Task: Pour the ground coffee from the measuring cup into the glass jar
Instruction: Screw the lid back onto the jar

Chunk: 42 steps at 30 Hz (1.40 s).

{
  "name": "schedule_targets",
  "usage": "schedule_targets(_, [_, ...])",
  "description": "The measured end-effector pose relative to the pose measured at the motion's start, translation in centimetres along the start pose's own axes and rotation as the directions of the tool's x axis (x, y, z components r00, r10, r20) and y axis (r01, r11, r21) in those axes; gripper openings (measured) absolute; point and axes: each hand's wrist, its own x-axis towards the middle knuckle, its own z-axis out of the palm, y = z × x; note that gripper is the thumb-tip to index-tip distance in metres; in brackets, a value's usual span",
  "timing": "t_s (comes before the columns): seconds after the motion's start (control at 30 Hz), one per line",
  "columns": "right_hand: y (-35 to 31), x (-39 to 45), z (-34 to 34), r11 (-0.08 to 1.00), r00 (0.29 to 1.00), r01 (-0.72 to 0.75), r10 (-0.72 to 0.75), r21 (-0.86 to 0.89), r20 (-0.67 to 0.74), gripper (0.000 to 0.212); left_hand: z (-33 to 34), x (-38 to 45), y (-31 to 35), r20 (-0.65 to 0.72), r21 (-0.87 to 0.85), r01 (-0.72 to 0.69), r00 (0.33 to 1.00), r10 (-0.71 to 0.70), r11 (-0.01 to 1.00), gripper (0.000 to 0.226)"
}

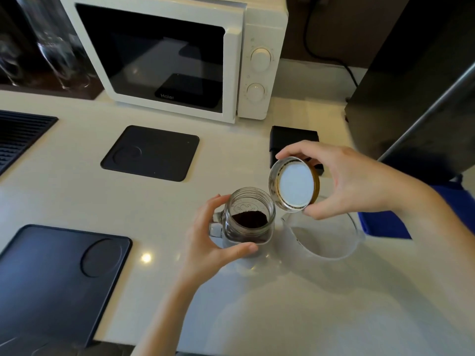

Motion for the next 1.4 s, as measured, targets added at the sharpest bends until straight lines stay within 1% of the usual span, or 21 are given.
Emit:
schedule_targets(0.1, [-0.3, 0.1, 0.1, 1.000, 1.000, 0.003, -0.003, -0.005, 0.011, 0.079, -0.1, 0.3, -0.1, 0.013, -0.011, 0.001, 1.000, -0.001, 1.000, 0.075])
schedule_targets(0.33, [-2.1, 0.8, 0.1, 0.998, 0.997, 0.060, -0.060, 0.006, 0.045, 0.075, 0.1, 0.8, 0.1, 0.029, -0.037, -0.035, 0.999, 0.036, 0.999, 0.075])
schedule_targets(0.53, [-3.6, 2.4, 1.5, 0.983, 0.990, 0.099, -0.081, -0.156, 0.115, 0.072, 0.3, 1.1, 0.1, 0.029, -0.066, -0.046, 0.998, 0.048, 0.997, 0.076])
schedule_targets(0.73, [-4.0, 3.1, 3.2, 0.943, 0.984, 0.123, -0.076, -0.310, 0.159, 0.072, 0.3, 1.1, 0.0, 0.023, -0.071, -0.053, 0.998, 0.055, 0.996, 0.072])
schedule_targets(0.93, [-4.1, 2.7, 3.5, 0.937, 0.995, 0.065, -0.034, -0.342, 0.097, 0.072, 0.4, 1.1, -0.1, 0.034, -0.100, -0.059, 0.997, 0.062, 0.993, 0.076])
schedule_targets(1.0, [-4.2, 2.7, 3.7, 0.919, 0.998, 0.039, -0.013, -0.393, 0.069, 0.073, 0.4, 1.1, -0.1, 0.041, -0.109, -0.056, 0.997, 0.060, 0.992, 0.076])
schedule_targets(1.1, [-4.3, 2.5, 3.8, 0.853, 0.999, 0.026, -0.009, -0.522, 0.035, 0.071, 0.4, 1.1, 0.1, 0.046, -0.122, -0.062, 0.997, 0.068, 0.991, 0.074])
schedule_targets(1.13, [-4.4, 2.4, 3.7, 0.841, 1.000, 0.014, -0.008, -0.541, 0.013, 0.073, 0.4, 1.1, 0.1, 0.046, -0.124, -0.068, 0.996, 0.074, 0.990, 0.073])
schedule_targets(1.2, [-4.5, 2.2, 3.3, 0.820, 0.999, -0.028, 0.003, -0.572, -0.045, 0.083, 0.3, 1.2, 0.2, 0.045, -0.120, -0.082, 0.995, 0.087, 0.989, 0.072])
schedule_targets(1.23, [-4.5, 2.1, 3.0, 0.804, 0.998, -0.038, 0.002, -0.593, -0.061, 0.088, 0.3, 1.2, 0.2, 0.044, -0.120, -0.088, 0.995, 0.093, 0.989, 0.073])
schedule_targets(1.27, [-4.2, 2.1, 2.7, 0.805, 0.998, -0.037, 0.003, -0.593, -0.059, 0.088, 0.3, 1.1, 0.1, 0.043, -0.124, -0.093, 0.994, 0.099, 0.988, 0.073])
schedule_targets(1.3, [-4.1, 2.0, 2.5, 0.827, 0.999, -0.036, 0.026, -0.561, -0.026, 0.081, 0.3, 1.1, 0.1, 0.042, -0.130, -0.097, 0.994, 0.103, 0.987, 0.073])
schedule_targets(1.33, [-4.1, 2.0, 2.3, 0.868, 0.998, -0.023, 0.051, -0.495, 0.043, 0.075, 0.3, 1.1, 0.1, 0.042, -0.140, -0.099, 0.994, 0.106, 0.985, 0.073])
schedule_targets(1.4, [-4.3, 1.9, 2.3, 0.928, 0.984, 0.032, 0.037, -0.371, 0.176, 0.080, 0.3, 1.1, 0.1, 0.043, -0.156, -0.100, 0.993, 0.108, 0.983, 0.073])
